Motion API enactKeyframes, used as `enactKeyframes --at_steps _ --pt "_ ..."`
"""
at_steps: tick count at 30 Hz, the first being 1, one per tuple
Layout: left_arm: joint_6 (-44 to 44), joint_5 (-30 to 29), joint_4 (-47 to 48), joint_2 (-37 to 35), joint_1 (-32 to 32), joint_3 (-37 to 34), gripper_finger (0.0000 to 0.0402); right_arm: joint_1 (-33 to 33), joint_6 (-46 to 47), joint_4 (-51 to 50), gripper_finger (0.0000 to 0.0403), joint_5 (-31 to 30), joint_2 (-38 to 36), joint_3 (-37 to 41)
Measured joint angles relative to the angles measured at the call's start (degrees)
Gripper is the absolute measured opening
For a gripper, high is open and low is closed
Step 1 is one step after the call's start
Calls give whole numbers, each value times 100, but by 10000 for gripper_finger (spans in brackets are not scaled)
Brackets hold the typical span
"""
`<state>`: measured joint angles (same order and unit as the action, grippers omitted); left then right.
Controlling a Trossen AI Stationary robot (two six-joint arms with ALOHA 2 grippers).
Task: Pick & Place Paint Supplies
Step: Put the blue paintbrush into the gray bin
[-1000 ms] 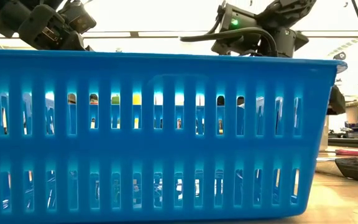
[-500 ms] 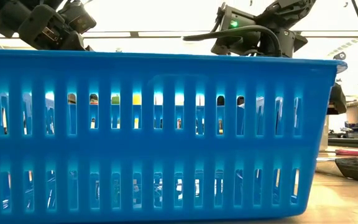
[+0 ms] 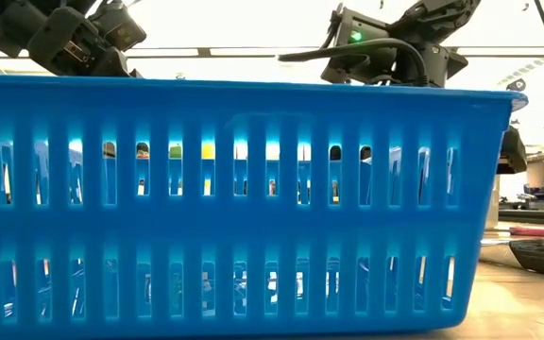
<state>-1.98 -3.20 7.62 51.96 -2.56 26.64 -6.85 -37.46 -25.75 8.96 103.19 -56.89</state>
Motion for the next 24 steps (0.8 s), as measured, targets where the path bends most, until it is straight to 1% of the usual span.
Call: enactKeyframes --at_steps 15,17,24 --pt "-1 0 0 -2 0 1 82 -1 290 -104 15 -12 -603 3" --pt "-1 0 0 0 -1 2 82 -1 485 -114 15 -12 -756 3" --pt "0 0 0 -1 0 1 82 -1 1592 -134 15 -12 -1488 1"
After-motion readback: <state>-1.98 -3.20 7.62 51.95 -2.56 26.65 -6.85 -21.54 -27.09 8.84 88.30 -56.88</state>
